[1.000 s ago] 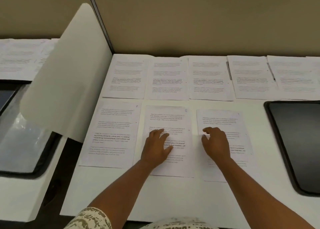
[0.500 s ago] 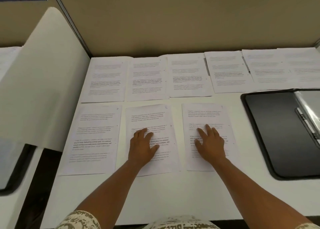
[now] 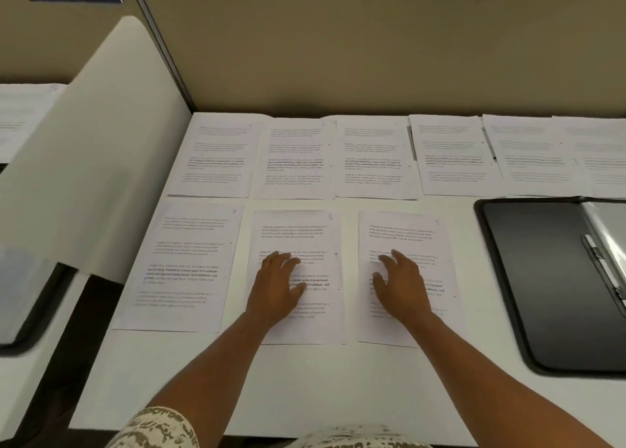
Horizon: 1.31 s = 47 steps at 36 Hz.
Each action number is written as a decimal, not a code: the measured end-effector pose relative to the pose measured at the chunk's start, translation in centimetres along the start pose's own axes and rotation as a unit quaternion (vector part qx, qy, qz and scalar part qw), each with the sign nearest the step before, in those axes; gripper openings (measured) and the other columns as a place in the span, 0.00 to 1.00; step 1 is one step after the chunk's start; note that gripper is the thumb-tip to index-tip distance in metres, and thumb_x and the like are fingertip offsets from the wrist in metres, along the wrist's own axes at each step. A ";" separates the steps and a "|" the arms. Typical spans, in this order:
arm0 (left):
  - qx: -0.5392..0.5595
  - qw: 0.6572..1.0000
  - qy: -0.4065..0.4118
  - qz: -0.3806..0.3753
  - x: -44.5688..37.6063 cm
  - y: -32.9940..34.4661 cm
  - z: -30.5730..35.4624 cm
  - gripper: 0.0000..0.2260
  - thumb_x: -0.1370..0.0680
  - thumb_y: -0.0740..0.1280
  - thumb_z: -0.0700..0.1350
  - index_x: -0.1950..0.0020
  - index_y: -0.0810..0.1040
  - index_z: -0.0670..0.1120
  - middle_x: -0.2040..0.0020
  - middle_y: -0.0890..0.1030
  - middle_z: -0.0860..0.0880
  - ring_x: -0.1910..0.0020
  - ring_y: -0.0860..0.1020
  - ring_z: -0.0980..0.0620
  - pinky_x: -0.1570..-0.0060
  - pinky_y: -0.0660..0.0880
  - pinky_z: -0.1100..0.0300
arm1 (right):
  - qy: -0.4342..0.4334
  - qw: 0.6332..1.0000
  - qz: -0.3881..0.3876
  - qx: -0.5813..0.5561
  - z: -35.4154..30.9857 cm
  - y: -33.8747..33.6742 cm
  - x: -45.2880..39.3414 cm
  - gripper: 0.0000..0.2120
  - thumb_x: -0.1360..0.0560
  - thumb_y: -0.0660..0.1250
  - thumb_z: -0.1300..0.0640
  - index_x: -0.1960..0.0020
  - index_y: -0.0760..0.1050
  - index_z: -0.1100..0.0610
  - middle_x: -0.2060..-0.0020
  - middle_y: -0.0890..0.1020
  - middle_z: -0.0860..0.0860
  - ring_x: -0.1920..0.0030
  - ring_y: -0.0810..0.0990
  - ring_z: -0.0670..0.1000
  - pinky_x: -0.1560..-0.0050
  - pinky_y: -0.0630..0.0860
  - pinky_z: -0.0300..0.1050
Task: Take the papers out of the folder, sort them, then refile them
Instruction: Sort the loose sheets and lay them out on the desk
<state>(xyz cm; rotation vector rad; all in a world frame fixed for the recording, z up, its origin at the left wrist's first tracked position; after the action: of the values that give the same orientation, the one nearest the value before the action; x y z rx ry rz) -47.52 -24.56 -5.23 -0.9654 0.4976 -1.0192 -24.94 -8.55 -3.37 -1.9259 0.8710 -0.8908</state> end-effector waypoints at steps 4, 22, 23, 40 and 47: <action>0.037 0.999 0.002 0.040 0.0 -0.2 -0.4 0.22 0.23 0.71 0.51 0.30 0.74 0.47 0.30 0.74 0.48 0.27 0.66 0.46 0.28 0.66 0.49 | -0.030 0.998 0.004 -0.049 -2.4 -0.2 -0.3 0.22 0.19 0.64 0.53 0.27 0.71 0.57 0.25 0.69 0.57 0.26 0.66 0.59 0.27 0.64 0.54; 0.081 0.986 -0.070 0.127 -6.2 -9.8 -8.4 0.28 0.20 0.51 0.61 0.57 0.83 0.43 0.61 0.83 0.49 0.60 0.78 0.50 0.57 0.76 0.51 | -0.095 0.989 0.005 -0.117 -21.0 0.4 -6.9 0.15 0.20 0.64 0.58 0.34 0.77 0.58 0.39 0.80 0.54 0.44 0.81 0.53 0.41 0.73 0.44; 0.088 0.984 -0.075 0.134 -6.7 -10.5 -9.0 0.28 0.20 0.51 0.61 0.58 0.83 0.43 0.62 0.83 0.49 0.61 0.78 0.50 0.58 0.76 0.51 | -0.091 0.988 0.007 -0.123 -22.0 0.5 -7.6 0.15 0.20 0.64 0.59 0.34 0.77 0.58 0.40 0.81 0.54 0.44 0.81 0.54 0.41 0.73 0.45; 0.137 0.965 -0.168 0.148 -15.8 -16.9 -18.5 0.23 0.21 0.67 0.43 0.27 0.70 0.42 0.28 0.72 0.43 0.29 0.69 0.44 0.30 0.69 0.49 | 0.019 0.976 0.005 -0.217 -32.1 4.6 -17.7 0.06 0.27 0.64 0.64 0.62 0.76 0.62 0.63 0.79 0.57 0.57 0.76 0.59 0.54 0.72 0.46; 0.093 0.953 -0.272 0.097 -18.6 -16.6 -22.0 0.28 0.21 0.65 0.48 0.23 0.63 0.41 0.25 0.65 0.40 0.27 0.65 0.39 0.29 0.65 0.44 | 0.061 0.976 -0.020 -0.209 -34.0 6.4 -21.8 0.03 0.24 0.66 0.59 0.56 0.78 0.56 0.57 0.77 0.48 0.49 0.75 0.54 0.54 0.68 0.39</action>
<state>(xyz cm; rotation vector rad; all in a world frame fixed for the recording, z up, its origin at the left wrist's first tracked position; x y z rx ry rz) -80.53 -20.78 -3.70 -0.9580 0.0313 -0.5737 -65.73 -6.45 -0.62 -2.2717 1.1702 -0.9106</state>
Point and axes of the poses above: each hand's wrist, its own x-axis away from the middle knuckle, its own y-axis out of the palm, z = x × y, the point moved 2 cm from there along -x, towards the middle knuckle
